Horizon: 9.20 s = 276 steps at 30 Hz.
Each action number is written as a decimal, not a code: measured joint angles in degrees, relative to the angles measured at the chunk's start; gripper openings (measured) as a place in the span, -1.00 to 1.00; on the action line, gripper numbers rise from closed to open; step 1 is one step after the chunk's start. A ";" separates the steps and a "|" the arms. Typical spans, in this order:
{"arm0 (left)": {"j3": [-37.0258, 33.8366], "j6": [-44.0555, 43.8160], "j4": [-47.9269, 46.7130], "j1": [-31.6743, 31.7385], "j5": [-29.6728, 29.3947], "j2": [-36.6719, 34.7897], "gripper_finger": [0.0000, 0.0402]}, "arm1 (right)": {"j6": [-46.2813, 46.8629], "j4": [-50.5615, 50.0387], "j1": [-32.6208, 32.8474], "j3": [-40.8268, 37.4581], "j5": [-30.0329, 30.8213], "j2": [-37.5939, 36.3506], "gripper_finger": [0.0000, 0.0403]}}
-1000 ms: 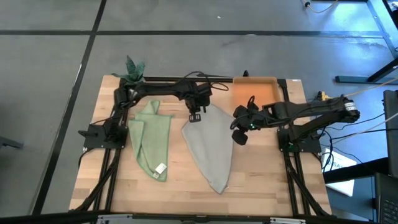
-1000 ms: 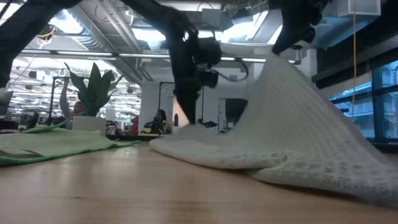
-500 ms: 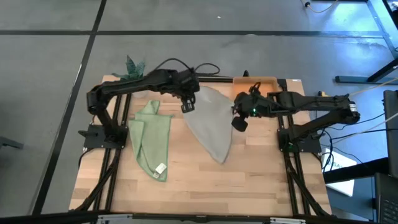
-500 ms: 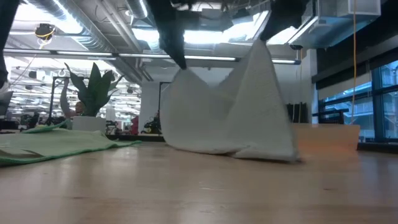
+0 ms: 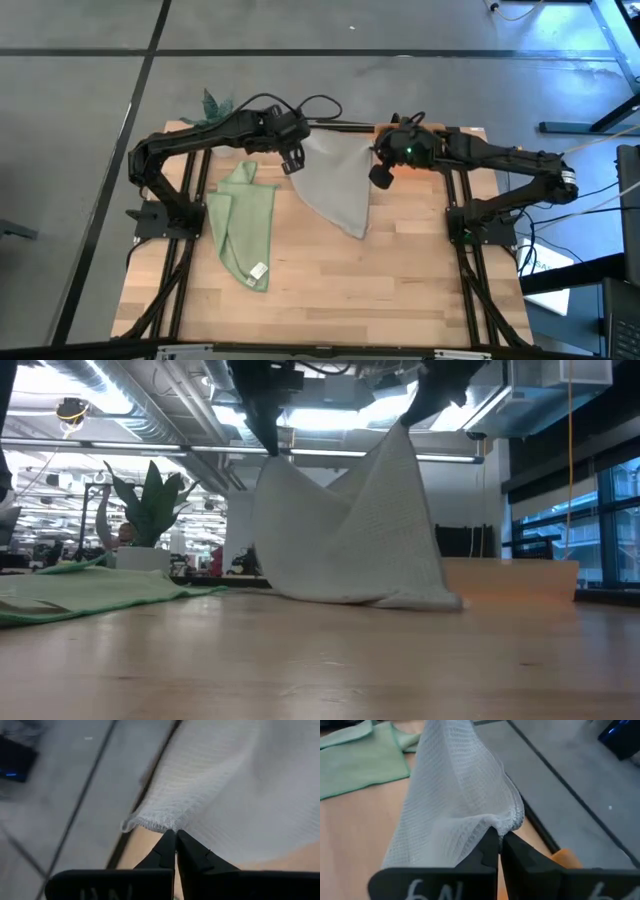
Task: Roll microfiber towels into tight, uniform cylinder then place into a basket
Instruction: Fold the gray microfiber towel
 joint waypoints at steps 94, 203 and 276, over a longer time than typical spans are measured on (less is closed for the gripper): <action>11.89 4.71 -2.60 -1.73 -9.47 -6.39 -1.00 | -22.38 -7.22 -7.74 21.62 12.12 6.71 -0.95; -34.84 -36.25 14.99 -21.56 21.08 -3.98 -1.00 | -3.93 3.64 0.65 -12.28 -20.18 13.80 -0.95; -34.88 -26.14 14.45 -8.23 25.37 5.92 -0.97 | -3.95 4.21 0.61 -12.26 -20.11 13.78 -0.95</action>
